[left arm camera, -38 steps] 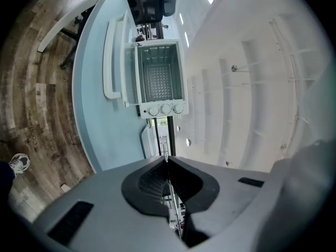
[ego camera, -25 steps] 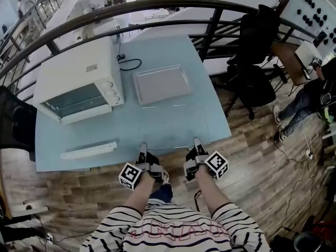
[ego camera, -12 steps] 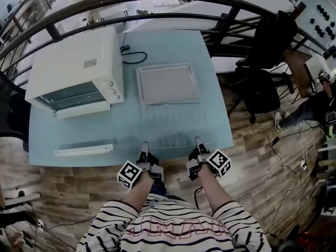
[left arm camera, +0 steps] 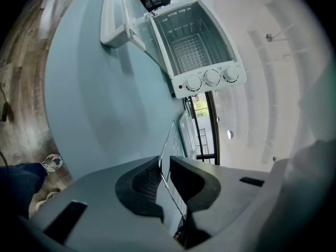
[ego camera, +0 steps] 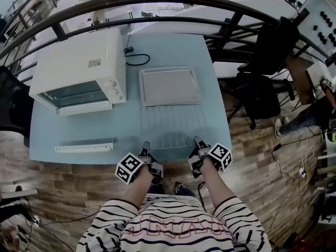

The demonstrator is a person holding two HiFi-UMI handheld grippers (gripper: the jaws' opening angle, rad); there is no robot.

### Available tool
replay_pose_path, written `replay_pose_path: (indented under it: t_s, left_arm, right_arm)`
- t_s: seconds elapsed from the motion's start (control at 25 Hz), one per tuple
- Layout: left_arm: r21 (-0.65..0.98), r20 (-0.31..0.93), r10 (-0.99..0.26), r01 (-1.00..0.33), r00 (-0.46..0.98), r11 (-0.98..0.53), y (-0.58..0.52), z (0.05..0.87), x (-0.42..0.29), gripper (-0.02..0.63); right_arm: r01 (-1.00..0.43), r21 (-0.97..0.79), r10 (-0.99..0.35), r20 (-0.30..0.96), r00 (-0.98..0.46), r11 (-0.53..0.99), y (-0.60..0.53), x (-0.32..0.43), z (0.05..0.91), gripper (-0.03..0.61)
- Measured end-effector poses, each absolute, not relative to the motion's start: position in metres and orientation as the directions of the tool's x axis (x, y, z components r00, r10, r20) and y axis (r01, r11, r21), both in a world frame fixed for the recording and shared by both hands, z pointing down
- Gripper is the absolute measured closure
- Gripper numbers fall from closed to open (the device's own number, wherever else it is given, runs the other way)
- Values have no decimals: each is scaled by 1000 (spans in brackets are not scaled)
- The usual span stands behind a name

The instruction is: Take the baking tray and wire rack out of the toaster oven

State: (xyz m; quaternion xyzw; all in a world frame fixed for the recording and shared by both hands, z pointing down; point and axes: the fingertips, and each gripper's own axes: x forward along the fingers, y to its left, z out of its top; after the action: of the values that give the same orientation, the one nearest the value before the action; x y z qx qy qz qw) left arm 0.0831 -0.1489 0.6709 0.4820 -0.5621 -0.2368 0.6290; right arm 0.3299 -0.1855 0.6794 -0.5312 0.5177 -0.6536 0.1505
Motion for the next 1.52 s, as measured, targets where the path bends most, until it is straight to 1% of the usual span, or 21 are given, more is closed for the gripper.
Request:
replay_pose_path:
  t_s: [0.08, 0.12, 0.2, 0.24, 0.32, 0.52, 0.64, 0.84, 0.96, 1.08, 1.2, 1.4, 1.52]
  left_arm:
    - [852, 515, -817, -261, 258, 455, -146, 675, 84, 584]
    - [844, 528, -807, -270, 265, 464, -146, 676, 86, 569]
    - [839, 538, -796, -276, 279, 470, -147, 678, 89, 421]
    - [839, 538, -794, -272, 281, 472, -148, 678, 89, 419]
    - [833, 546, -792, -272, 272, 481, -151, 679, 87, 408]
    - [816, 567, -779, -309, 267, 488, -158, 676, 85, 323]
    - [814, 570, -774, -319, 275, 486, -163, 675, 86, 295]
    - [816, 566, -779, -323, 271, 480, -164, 675, 85, 293]
    - [814, 565, -780, -334, 270, 475, -165, 675, 85, 293]
    - [783, 596, -758, -402, 265, 475, -163, 674, 86, 288]
    - [754, 622, -735, -460, 269, 469, -161, 672, 92, 262]
    - [715, 646, -718, -534, 259, 451, -156, 673, 91, 261]
    - [700, 642, -727, -574, 243, 425, -152, 666, 89, 261]
  right_arm:
    - [-364, -818, -719, 570, -398, -446, -183, 329, 684, 509]
    - [-375, -808, -705, 583, -403, -453, -182, 329, 686, 471]
    - [-405, -789, -676, 609, -416, -461, -182, 328, 689, 383]
    - [-420, -782, -663, 618, -422, -461, -182, 328, 690, 366]
    - [-445, -771, -644, 630, -434, -455, -184, 327, 691, 350]
    - [-504, -746, -552, 664, -505, -436, -185, 320, 688, 274]
    - [-559, -714, -473, 700, -535, -422, -183, 318, 689, 254]
    - [-647, -682, -342, 731, -590, -341, -171, 313, 689, 233]
    - [-681, -671, -299, 741, -602, -292, -165, 315, 688, 232]
    - [-691, -668, -293, 743, -602, -275, -162, 318, 688, 232]
    - [-694, -671, -306, 739, -600, -260, -159, 323, 688, 232]
    - [-684, -690, -319, 721, -616, -237, -155, 324, 687, 232]
    - [-705, -688, -337, 714, -613, -173, -156, 324, 679, 232]
